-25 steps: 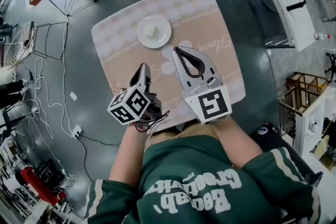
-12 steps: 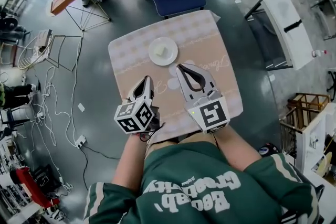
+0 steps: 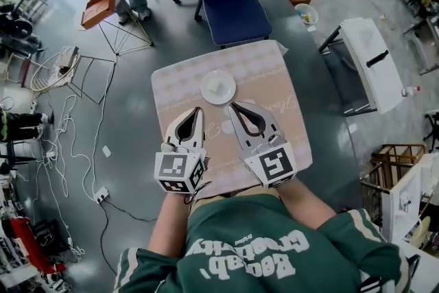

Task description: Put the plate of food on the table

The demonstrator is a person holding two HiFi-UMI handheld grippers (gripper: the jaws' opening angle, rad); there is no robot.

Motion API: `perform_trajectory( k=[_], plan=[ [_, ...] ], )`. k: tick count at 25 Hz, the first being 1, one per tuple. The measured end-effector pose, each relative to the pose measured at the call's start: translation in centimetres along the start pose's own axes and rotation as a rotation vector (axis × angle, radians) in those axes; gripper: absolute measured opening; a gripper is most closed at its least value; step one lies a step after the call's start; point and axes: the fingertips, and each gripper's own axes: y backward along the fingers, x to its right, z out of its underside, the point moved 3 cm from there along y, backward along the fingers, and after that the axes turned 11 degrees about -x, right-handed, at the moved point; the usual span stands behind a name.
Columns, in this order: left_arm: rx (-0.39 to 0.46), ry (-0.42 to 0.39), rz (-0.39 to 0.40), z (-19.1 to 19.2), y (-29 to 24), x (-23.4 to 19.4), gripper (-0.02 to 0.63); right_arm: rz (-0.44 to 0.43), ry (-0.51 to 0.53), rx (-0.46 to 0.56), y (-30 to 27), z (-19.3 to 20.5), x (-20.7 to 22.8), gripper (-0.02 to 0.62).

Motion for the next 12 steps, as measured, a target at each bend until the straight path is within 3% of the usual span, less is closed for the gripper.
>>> perform_trajectory(
  k=[6, 12],
  plan=[
    [0.022, -0.097, -0.011, -1.3, 1.8, 0.6, 0.009, -0.035, 0.033, 0.021, 0.3, -2.0, -1.2, 0.015],
    [0.051, -0.063, 0.001, -1.9, 3.2, -0.2, 0.009, -0.082, 0.058, 0.022, 0.2, -2.8, -2.9, 0.015]
  ],
)
